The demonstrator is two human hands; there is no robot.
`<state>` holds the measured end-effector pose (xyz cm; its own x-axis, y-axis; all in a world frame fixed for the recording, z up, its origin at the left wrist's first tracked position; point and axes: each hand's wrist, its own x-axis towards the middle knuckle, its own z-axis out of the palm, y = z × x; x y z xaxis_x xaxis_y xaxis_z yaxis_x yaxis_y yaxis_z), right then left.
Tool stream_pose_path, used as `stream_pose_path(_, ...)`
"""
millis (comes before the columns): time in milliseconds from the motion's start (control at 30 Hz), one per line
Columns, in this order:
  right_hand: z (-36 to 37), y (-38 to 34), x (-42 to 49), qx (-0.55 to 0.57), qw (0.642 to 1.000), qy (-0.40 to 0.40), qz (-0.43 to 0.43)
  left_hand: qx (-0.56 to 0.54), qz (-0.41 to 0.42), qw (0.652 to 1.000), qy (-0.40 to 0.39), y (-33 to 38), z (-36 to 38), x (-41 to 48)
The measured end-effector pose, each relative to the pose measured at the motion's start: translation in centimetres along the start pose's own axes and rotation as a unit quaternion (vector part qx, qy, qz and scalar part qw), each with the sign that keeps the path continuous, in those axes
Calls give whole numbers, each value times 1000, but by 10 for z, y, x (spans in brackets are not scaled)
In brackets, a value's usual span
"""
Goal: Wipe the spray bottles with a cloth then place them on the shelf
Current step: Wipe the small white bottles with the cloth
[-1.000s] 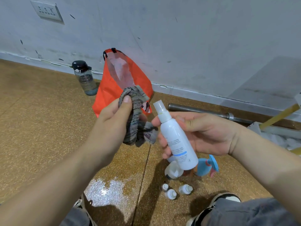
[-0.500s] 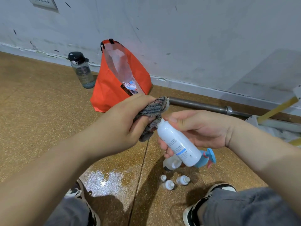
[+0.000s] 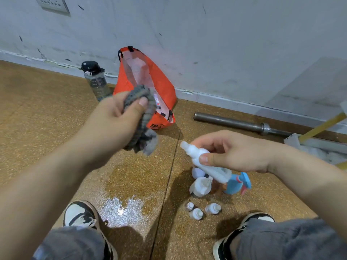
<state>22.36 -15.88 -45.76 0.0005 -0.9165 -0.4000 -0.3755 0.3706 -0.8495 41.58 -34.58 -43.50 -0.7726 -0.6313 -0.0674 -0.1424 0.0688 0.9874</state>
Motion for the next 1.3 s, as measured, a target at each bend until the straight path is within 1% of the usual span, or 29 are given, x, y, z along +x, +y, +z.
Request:
stream_pose_path(67, 4, 1, -2, 69, 997, 27, -15, -96, -40, 994, -17, 1, -5, -1)
stream_pose_path(133, 8, -1, -1, 139, 989, 33, -30, -149, -77, 984, -60, -3, 2, -5)
stream_pose_path(233, 8, -7, -1, 180, 983, 20, -39, -172, -102, 975, -99, -12, 16, -10)
stream_pose_path(367, 9, -11, 0, 207, 977, 29, -44, -194, -115, 969, -103, -18, 26, -13)
stream_pose_path(467, 11, -10, 2, 212, 975, 42, -41, -177, -80, 977, -93, -22, 33, -13)
stream_pose_path(600, 18, -12, 5, 220, 971, 77, -43, -107, -18, 993, -35, -31, 39, -12)
stream_pose_path(667, 22, -13, 6, 227, 968, 95, -44, -97, 1, 995, -13, -30, 40, -12)
stream_pose_path(767, 25, -16, 6, 221, 968, 111, -33, -61, 47, 997, -4, -30, 43, -12)
stream_pose_path(833, 24, -20, 5, 231, 968, 95, -21, -56, 69, 996, -6, -31, 43, -11)
stream_pose_path(900, 19, -26, 1, 267, 962, 58, 1, -49, 85, 995, -13, -29, 40, -10)
stream_pose_path(967, 14, -28, -3, 305, 952, 13, 13, -17, 102, 994, -31, -28, 33, -6)
stream_pose_path(1033, 11, -26, -5, 355, 934, -25, 23, 17, 138, 989, -55, -26, 26, -4)
stream_pose_path(1067, 10, -25, -5, 383, 922, -45, 24, 44, 164, 984, -57, -27, 23, -5)
stream_pose_path(1100, 9, -25, -5, 408, 910, -71, 17, 95, 197, 975, -45, -30, 21, -5)
stream_pose_path(1133, 10, -25, -5, 433, 895, -104, 0, 161, 228, 960, -23, -32, 19, -5)
stream_pose_path(1167, 10, -25, -4, 459, 878, -135, -22, 207, 242, 948, 4, -35, 19, -5)
stream_pose_path(1200, 10, -26, -3, 482, 861, -157, -41, 220, 233, 947, 31, -37, 20, -5)
stream_pose_path(1233, 10, -27, -2, 495, 852, -164, -52, 197, 210, 956, 48, -39, 21, -5)
stream_pose_path(1300, 9, -26, 0, 492, 855, -153, -57, 132, 172, 975, 52, -43, 23, -3)
